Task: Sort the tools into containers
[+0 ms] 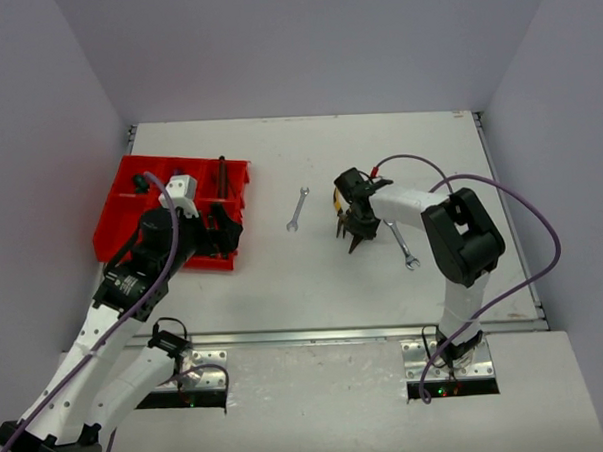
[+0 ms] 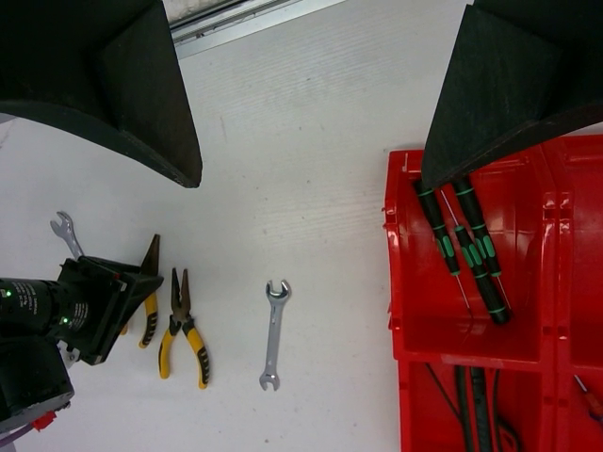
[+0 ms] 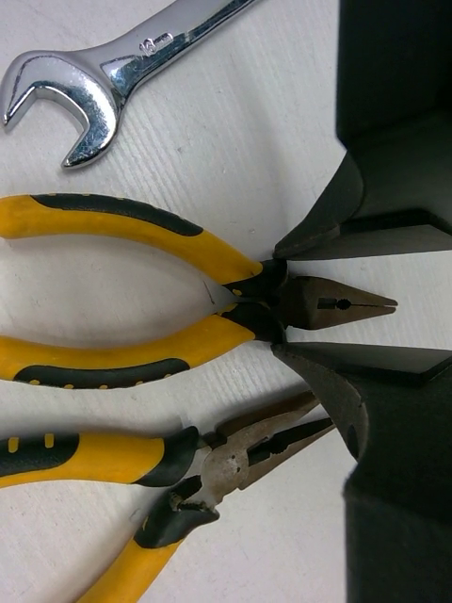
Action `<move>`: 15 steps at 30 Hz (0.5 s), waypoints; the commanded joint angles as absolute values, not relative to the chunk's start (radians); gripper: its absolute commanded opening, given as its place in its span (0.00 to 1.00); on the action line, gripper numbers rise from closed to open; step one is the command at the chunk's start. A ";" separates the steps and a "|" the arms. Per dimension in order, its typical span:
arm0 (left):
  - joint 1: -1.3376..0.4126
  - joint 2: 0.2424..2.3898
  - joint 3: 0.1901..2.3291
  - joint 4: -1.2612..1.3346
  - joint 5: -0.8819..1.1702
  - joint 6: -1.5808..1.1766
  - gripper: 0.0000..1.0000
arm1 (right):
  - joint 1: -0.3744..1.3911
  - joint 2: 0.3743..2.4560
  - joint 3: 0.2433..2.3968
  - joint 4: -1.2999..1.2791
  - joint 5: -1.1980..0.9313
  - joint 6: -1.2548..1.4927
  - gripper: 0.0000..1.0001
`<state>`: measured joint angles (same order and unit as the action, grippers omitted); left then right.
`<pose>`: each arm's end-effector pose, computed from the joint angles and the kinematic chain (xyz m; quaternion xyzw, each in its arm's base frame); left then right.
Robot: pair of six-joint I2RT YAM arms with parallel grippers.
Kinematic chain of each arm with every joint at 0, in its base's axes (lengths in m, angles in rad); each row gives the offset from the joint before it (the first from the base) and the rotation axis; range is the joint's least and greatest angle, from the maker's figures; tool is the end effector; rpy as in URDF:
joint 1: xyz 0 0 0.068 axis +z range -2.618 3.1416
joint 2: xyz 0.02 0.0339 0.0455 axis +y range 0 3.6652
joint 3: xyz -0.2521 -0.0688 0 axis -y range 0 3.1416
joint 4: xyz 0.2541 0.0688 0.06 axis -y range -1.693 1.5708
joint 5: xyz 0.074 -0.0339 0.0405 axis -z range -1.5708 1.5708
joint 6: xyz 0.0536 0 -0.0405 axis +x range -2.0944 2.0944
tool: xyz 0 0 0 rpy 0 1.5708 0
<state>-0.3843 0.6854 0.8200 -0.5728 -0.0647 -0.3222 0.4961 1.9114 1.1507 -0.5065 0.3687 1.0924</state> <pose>0.1719 -0.0658 0.3125 0.0088 0.8436 -0.1599 0.5126 0.3317 0.1576 0.1011 0.3120 0.9207 -0.0209 0.2334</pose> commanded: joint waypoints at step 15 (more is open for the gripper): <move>-0.391 0.721 0.824 -0.489 0.076 -0.403 1.00 | 0.561 1.595 0.747 -0.154 0.150 0.600 0.00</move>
